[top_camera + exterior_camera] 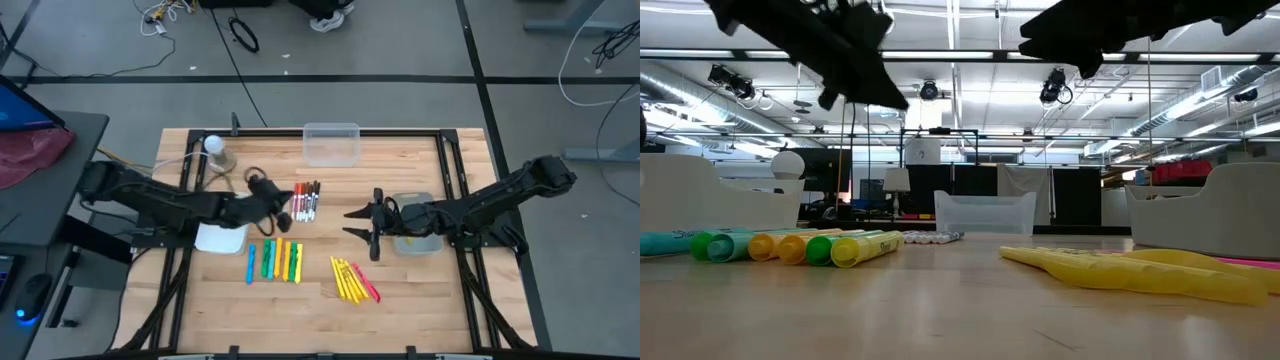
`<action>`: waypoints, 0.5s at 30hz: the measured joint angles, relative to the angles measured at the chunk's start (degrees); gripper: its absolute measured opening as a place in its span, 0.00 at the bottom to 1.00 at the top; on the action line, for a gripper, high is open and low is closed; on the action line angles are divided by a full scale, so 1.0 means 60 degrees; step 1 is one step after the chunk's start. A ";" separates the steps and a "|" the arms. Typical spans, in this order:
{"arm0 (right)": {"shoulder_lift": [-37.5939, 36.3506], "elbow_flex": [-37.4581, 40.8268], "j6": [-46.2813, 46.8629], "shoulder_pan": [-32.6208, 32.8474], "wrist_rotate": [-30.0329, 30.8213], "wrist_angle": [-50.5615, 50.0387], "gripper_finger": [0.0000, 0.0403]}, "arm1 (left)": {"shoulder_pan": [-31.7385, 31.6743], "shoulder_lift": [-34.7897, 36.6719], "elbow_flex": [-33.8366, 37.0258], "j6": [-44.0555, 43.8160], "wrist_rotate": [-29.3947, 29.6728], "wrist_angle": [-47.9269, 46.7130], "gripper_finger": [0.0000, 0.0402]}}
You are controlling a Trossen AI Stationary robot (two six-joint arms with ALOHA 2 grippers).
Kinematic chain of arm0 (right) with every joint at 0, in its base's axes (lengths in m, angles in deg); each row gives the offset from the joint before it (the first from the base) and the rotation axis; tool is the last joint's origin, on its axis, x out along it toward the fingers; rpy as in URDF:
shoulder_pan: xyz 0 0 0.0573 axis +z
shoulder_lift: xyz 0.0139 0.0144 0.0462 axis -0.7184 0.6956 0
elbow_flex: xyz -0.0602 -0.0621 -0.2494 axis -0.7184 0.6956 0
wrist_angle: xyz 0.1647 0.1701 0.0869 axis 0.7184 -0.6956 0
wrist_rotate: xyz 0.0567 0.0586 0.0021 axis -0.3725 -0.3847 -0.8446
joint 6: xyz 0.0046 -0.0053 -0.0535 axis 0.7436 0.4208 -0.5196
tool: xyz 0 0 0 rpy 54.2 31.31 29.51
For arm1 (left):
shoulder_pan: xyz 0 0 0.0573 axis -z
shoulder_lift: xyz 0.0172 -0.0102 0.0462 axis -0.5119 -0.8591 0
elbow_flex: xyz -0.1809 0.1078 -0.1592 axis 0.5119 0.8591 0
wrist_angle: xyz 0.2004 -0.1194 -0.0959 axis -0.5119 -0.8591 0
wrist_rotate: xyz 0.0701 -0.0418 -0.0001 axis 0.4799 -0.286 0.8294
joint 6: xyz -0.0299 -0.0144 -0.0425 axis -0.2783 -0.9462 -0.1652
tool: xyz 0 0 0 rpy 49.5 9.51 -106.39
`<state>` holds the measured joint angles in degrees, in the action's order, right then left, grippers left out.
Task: Pick & Place Markers
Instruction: Put the pink marker pen into the white bin
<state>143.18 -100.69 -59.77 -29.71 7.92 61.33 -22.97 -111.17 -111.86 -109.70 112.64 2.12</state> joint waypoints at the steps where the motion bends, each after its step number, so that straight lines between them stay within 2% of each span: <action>1: -0.0144 0.0000 -0.0139 -0.0001 0.0130 -0.0230 0.41 | -0.0048 -0.0356 -0.0091 -0.0396 0.0002 -0.0235 0.08; 5: -0.0540 0.0000 -0.0441 -0.0001 0.0896 -0.0811 0.41 | -0.0332 -0.1627 -0.0357 -0.1953 -0.0038 -0.0586 0.22; 9: -0.0588 0.0000 -0.0450 -0.0001 0.1099 -0.1022 0.41 | -0.0804 -0.2520 -0.0542 -0.2864 -0.0821 -0.0693 0.34; 12: -0.0592 0.0000 -0.0241 0.0003 0.1099 -0.1113 0.41 | -0.1129 -0.3016 -0.0586 -0.3429 -0.1176 -0.0681 0.39; 15: -0.0592 0.0000 0.0107 0.0003 0.1099 -0.1227 0.41 | -0.1409 -0.3386 -0.0586 -0.3582 -0.1339 -0.0686 0.39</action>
<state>139.63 -100.69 -59.13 -29.70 14.51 53.97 -31.42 -131.49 -115.37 -131.19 104.61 -1.99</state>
